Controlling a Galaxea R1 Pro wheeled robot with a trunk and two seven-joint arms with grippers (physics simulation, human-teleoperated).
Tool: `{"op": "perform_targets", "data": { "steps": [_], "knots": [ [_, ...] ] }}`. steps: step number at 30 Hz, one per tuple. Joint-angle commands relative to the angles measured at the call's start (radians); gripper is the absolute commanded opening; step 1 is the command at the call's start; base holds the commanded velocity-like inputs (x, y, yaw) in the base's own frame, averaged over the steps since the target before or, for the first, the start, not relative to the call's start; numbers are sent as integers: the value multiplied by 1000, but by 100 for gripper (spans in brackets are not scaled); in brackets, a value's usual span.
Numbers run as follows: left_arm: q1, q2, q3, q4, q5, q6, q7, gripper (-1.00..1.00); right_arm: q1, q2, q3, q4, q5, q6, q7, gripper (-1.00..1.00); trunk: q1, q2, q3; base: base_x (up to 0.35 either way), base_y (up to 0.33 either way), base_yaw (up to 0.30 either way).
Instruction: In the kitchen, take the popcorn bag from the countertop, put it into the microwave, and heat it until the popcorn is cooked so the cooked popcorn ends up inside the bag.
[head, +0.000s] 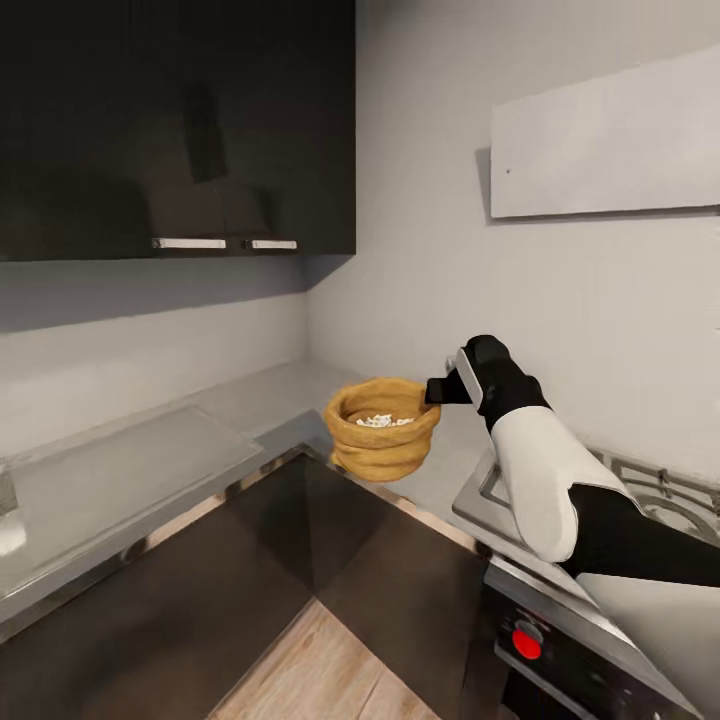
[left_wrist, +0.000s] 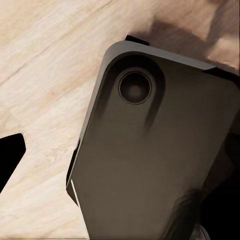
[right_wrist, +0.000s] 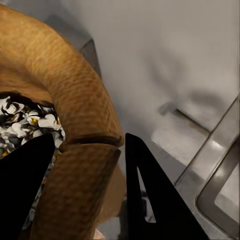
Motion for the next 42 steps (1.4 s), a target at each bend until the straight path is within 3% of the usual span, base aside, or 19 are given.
{"op": "perform_targets", "data": {
  "steps": [1, 29, 42],
  "knots": [
    [0, 0, 6, -1, 0, -2, 2, 100, -1, 2, -8, -1, 5, 3, 1, -100, -1, -1, -1, -347, 0, 0],
    [0, 0, 6, 0, 0, -3, 2, 100, -1, 2, -10, -1, 4, 3, 4, -100, -1, -1, -1, -347, 0, 0],
    [0, -2, 6, 1, -4, -3, 2, 100, -1, 2, -10, -1, 4, 3, 4, -100, -1, -1, -1, -347, 99, 0]
  ]
}}
